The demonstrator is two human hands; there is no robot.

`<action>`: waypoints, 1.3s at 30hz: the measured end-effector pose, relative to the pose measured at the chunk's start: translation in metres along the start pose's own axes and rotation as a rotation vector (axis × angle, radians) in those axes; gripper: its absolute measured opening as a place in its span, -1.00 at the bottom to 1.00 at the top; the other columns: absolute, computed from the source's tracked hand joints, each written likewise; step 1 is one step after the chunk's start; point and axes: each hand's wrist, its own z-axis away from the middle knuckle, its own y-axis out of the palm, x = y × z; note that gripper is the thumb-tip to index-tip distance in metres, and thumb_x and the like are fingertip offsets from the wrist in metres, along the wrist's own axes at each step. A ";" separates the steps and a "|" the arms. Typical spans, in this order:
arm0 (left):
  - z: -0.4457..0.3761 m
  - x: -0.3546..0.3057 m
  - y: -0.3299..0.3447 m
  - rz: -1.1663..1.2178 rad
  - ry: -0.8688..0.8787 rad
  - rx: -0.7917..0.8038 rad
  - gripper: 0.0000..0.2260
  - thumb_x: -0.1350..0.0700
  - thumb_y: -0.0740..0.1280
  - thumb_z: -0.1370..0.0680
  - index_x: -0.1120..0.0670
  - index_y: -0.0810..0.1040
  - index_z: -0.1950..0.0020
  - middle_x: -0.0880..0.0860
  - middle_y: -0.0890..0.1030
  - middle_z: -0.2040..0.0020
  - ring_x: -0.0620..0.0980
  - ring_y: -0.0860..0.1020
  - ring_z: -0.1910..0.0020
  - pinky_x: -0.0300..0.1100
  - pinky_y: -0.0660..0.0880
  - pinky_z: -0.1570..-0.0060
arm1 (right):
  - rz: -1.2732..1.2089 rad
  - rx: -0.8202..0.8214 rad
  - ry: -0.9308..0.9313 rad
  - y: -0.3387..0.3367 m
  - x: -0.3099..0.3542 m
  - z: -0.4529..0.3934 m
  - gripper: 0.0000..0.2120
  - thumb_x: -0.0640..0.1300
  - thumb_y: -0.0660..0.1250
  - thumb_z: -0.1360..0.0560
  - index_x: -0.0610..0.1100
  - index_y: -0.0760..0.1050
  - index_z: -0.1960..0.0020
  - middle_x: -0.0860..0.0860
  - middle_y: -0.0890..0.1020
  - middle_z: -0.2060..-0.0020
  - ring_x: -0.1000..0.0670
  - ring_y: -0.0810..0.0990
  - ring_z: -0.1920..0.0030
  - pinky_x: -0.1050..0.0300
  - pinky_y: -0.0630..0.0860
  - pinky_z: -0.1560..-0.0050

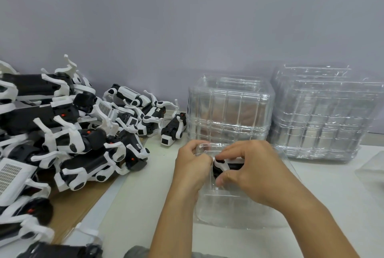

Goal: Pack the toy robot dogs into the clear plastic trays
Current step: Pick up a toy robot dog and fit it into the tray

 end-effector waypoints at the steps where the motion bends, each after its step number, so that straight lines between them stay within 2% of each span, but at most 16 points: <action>1: 0.000 0.000 0.000 0.002 -0.004 -0.001 -0.65 0.36 0.27 -0.46 -0.06 0.61 -0.02 -0.12 0.62 0.00 -0.22 0.55 0.08 -0.37 0.39 0.31 | -0.009 -0.017 0.003 0.002 0.001 0.000 -0.56 0.06 0.68 -0.18 0.11 0.70 -0.03 0.23 0.67 -0.02 0.22 0.58 -0.01 0.35 0.48 -0.01; 6: 0.001 -0.001 0.000 0.002 -0.011 0.007 -0.65 0.36 0.27 -0.47 -0.06 0.60 -0.04 -0.15 0.61 0.01 -0.25 0.53 0.10 -0.43 0.38 0.37 | -0.003 -0.037 0.022 0.005 0.001 0.000 -0.62 0.04 0.68 -0.19 0.14 0.70 0.02 0.22 0.68 0.02 0.17 0.59 -0.02 0.11 0.56 -0.08; 10: 0.000 -0.001 0.000 0.009 -0.008 0.008 -0.67 0.36 0.30 -0.45 -0.05 0.61 -0.02 -0.13 0.62 0.02 -0.18 0.55 0.07 -0.34 0.39 0.27 | 0.006 -0.003 0.017 0.004 0.001 0.001 -0.63 0.02 0.68 -0.21 0.15 0.70 0.01 0.25 0.65 0.00 0.18 0.57 -0.07 0.06 0.55 -0.11; 14: 0.001 0.000 0.000 -0.006 0.002 0.008 -0.65 0.36 0.28 -0.45 -0.04 0.61 -0.06 -0.15 0.62 -0.02 -0.23 0.55 0.06 -0.39 0.39 0.29 | -0.047 -0.052 -0.013 0.006 0.001 0.000 -0.66 0.02 0.68 -0.20 0.27 0.59 0.17 0.25 0.65 0.11 0.17 0.58 0.00 0.04 0.57 -0.06; 16: 0.001 0.000 0.000 -0.011 0.006 0.011 -0.64 0.36 0.27 -0.45 -0.05 0.61 -0.07 -0.14 0.62 -0.03 -0.24 0.55 0.03 -0.36 0.39 0.26 | -0.054 -0.045 -0.024 0.006 0.000 0.000 -0.65 0.02 0.68 -0.20 0.29 0.57 0.18 0.23 0.66 0.12 0.17 0.58 0.01 0.06 0.57 -0.06; 18: 0.001 0.000 -0.001 -0.013 0.007 0.016 -0.65 0.36 0.28 -0.45 -0.05 0.62 -0.05 -0.13 0.63 -0.02 -0.22 0.55 0.02 -0.34 0.39 0.25 | -0.058 -0.016 -0.033 0.003 -0.002 0.001 -0.66 0.01 0.67 -0.23 0.29 0.57 0.16 0.20 0.68 0.10 0.18 0.59 -0.01 0.21 0.55 -0.03; 20: 0.001 0.000 -0.001 -0.018 0.006 0.021 -0.65 0.36 0.30 -0.45 -0.05 0.62 -0.06 -0.12 0.63 -0.04 -0.19 0.56 -0.02 -0.32 0.39 0.22 | -0.064 0.025 -0.033 -0.003 -0.005 0.002 -0.69 0.00 0.64 -0.28 0.31 0.60 0.14 0.23 0.69 0.08 0.27 0.59 0.01 0.41 0.50 0.10; 22: 0.000 0.000 -0.001 -0.028 0.003 0.018 -0.65 0.35 0.31 -0.44 -0.06 0.62 -0.05 -0.12 0.63 -0.05 -0.16 0.56 -0.04 -0.30 0.38 0.21 | -0.078 0.052 -0.020 -0.012 -0.009 0.004 -0.71 -0.03 0.60 -0.36 0.36 0.63 0.14 0.29 0.68 0.13 0.33 0.58 0.08 0.50 0.46 0.24; 24: -0.001 0.001 -0.002 -0.029 0.000 0.010 -0.66 0.34 0.33 -0.45 -0.07 0.63 -0.04 -0.12 0.63 -0.04 -0.18 0.56 -0.01 -0.30 0.37 0.22 | -0.065 0.014 0.016 -0.021 -0.016 0.004 -0.75 -0.05 0.56 -0.41 0.31 0.66 0.06 0.33 0.62 0.05 0.28 0.57 0.10 0.46 0.44 0.25; 26: -0.001 0.001 -0.001 -0.028 -0.007 0.009 -0.66 0.34 0.33 -0.45 -0.07 0.64 -0.04 -0.11 0.63 -0.04 -0.19 0.56 0.02 -0.30 0.36 0.23 | -0.030 -0.041 0.057 -0.033 -0.026 0.006 -0.76 -0.05 0.55 -0.43 0.20 0.66 -0.04 0.27 0.57 -0.09 0.24 0.50 -0.01 0.42 0.37 0.12; 30: -0.002 0.002 -0.001 -0.031 -0.011 0.013 -0.66 0.34 0.33 -0.45 -0.08 0.64 -0.04 -0.11 0.62 -0.06 -0.17 0.55 -0.02 -0.30 0.34 0.22 | -0.026 -0.076 0.073 -0.051 -0.040 0.013 -0.79 0.00 0.59 -0.36 0.20 0.68 0.04 0.33 0.58 -0.06 0.24 0.49 -0.12 0.36 0.29 -0.03; 32: -0.003 0.003 -0.001 -0.027 -0.006 0.010 -0.66 0.34 0.33 -0.45 -0.08 0.64 -0.04 -0.10 0.62 -0.06 -0.15 0.56 -0.03 -0.30 0.34 0.22 | -0.042 -0.044 0.110 -0.052 -0.043 0.015 -0.81 0.01 0.61 -0.33 0.21 0.68 0.12 0.35 0.59 -0.02 0.28 0.50 -0.07 0.34 0.30 0.01; 34: -0.004 0.003 -0.001 -0.027 -0.001 0.012 -0.67 0.33 0.34 -0.46 -0.08 0.64 -0.04 -0.10 0.63 -0.06 -0.14 0.56 -0.05 -0.31 0.34 0.21 | -0.054 -0.026 0.155 -0.050 -0.046 0.014 -0.81 -0.02 0.63 -0.32 0.21 0.68 0.18 0.37 0.57 0.03 0.33 0.48 0.01 0.39 0.30 0.15; 36: -0.004 0.005 -0.002 -0.031 0.004 0.022 -0.67 0.32 0.34 -0.46 -0.07 0.64 -0.05 -0.12 0.62 -0.07 -0.16 0.56 -0.05 -0.32 0.35 0.20 | -0.038 -0.048 0.186 -0.047 -0.048 0.012 -0.80 -0.06 0.63 -0.32 0.20 0.68 0.19 0.35 0.56 0.03 0.24 0.48 0.01 0.41 0.28 0.18; 39: -0.005 0.007 -0.004 -0.042 0.019 0.043 -0.67 0.32 0.35 -0.47 -0.07 0.64 -0.09 -0.12 0.62 -0.09 -0.15 0.58 -0.08 -0.30 0.38 0.16 | -0.041 -0.101 0.240 -0.043 -0.049 0.008 -0.77 -0.11 0.63 -0.32 0.20 0.67 0.23 0.20 0.57 -0.01 0.09 0.45 -0.11 0.34 0.31 0.15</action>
